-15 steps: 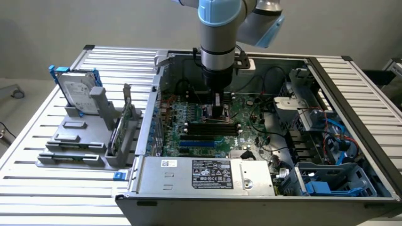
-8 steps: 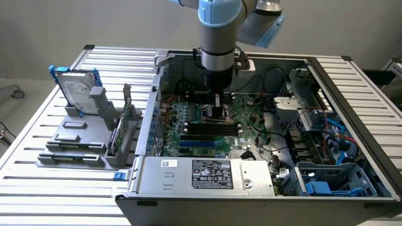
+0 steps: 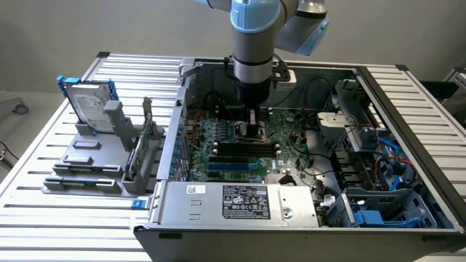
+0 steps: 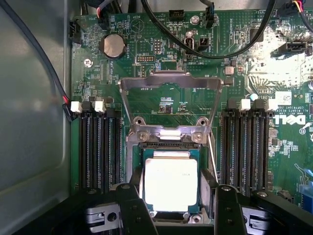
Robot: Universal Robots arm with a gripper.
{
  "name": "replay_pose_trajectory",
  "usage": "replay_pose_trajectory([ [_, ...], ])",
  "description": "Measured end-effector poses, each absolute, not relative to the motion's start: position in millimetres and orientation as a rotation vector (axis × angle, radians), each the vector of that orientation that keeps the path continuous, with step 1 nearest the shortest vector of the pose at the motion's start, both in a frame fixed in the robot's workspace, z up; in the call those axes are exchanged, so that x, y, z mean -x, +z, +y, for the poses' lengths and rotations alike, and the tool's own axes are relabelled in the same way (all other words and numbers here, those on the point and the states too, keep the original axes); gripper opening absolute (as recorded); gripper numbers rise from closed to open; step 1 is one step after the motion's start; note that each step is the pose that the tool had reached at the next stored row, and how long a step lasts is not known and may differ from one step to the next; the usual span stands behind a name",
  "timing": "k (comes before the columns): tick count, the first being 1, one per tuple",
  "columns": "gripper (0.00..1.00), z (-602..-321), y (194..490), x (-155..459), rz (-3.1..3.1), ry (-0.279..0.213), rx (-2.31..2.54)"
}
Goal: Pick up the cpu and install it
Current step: 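Place the cpu into insertion slot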
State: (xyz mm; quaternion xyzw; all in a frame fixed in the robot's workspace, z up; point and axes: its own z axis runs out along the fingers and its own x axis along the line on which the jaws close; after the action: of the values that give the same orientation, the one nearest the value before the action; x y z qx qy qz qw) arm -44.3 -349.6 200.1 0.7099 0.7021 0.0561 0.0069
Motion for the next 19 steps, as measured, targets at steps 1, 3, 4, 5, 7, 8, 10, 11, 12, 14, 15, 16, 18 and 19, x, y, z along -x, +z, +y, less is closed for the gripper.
replay_pose_trajectory([
  [1,0.55,-349.5,199.8,44.3,2.195,0.176,-2.221],
  [3,0.55,-349.4,199.2,44.3,2.194,0.175,-2.222],
  [4,0.55,-349.2,198.7,44.3,2.193,0.175,-2.223],
  [5,0.55,-349.1,198.3,44.3,2.193,0.175,-2.223],
  [7,0.55,-348.8,197.6,44.3,2.191,0.174,-2.224],
  [8,0.55,-348.6,197.4,44.3,2.19,0.174,-2.225],
  [10,0.55,-348.0,196.9,44.3,2.188,0.173,-2.225],
  [11,0.55,-347.6,196.8,44.3,2.188,0.172,-2.225],
  [12,0.55,-347.1,196.6,44.3,2.187,0.171,-2.225],
  [14,0.55,-346.2,196.3,44.3,2.186,0.169,-2.225],
  [15,0.55,-345.8,196.2,44.3,2.185,0.168,-2.224],
  [16,0.55,-345.7,196.0,44.3,2.185,0.166,-2.223],
  [18,0.55,-345.6,195.7,44.3,2.183,0.161,-2.221],
  [19,0.55,-345.5,195.6,44.3,2.182,0.158,-2.22],
])
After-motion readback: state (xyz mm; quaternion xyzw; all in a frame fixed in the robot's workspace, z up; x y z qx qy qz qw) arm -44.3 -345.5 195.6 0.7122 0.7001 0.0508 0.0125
